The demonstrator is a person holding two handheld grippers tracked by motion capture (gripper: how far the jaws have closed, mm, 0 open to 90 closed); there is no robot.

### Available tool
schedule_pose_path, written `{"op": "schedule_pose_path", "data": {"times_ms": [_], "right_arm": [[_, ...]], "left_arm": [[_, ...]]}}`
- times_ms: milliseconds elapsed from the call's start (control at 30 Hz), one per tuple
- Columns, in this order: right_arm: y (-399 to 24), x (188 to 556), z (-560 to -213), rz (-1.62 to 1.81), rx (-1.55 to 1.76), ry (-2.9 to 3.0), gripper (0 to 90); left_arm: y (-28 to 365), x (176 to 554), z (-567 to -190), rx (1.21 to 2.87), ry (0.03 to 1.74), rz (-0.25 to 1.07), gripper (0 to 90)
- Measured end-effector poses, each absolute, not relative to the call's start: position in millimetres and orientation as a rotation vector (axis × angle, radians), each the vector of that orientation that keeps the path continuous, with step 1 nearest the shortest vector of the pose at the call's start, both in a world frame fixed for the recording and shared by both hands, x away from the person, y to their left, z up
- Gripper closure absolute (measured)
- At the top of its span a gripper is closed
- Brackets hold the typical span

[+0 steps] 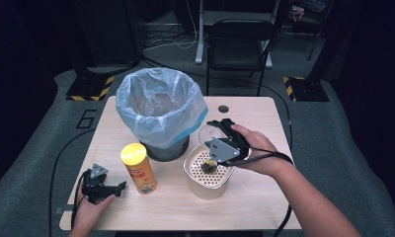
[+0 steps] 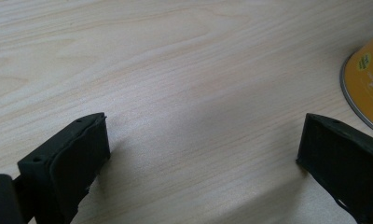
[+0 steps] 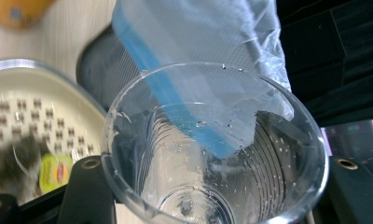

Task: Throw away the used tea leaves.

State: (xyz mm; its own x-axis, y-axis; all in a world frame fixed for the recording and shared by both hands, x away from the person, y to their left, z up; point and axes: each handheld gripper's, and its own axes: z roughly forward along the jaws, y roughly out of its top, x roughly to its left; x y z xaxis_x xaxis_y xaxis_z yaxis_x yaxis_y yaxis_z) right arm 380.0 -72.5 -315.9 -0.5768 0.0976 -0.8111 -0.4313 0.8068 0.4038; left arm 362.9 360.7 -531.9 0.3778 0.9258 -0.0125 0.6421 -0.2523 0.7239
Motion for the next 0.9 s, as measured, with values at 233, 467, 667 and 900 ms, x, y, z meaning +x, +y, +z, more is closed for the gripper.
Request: {"op": "schedule_pose_path", "data": {"times_ms": [233, 467, 667, 900], "right_arm": [[-87, 390, -316, 1.029, -0.048, 2.105, 37.6], [-99, 399, -308, 1.271, 0.162, 2.179, 37.6], [-102, 404, -296, 1.402, 0.288, 2.222, 37.5], [-97, 410, -270, 1.503, 0.397, 2.226, 37.6]], "left_arm": [[361, 363, -532, 1.992, 1.346, 0.563, 2.1], [361, 363, -532, 1.993, 1.346, 0.561, 2.0], [361, 363, -532, 1.996, 1.347, 0.557, 2.1], [360, 363, -533, 1.982, 1.342, 0.575, 2.0]]}}
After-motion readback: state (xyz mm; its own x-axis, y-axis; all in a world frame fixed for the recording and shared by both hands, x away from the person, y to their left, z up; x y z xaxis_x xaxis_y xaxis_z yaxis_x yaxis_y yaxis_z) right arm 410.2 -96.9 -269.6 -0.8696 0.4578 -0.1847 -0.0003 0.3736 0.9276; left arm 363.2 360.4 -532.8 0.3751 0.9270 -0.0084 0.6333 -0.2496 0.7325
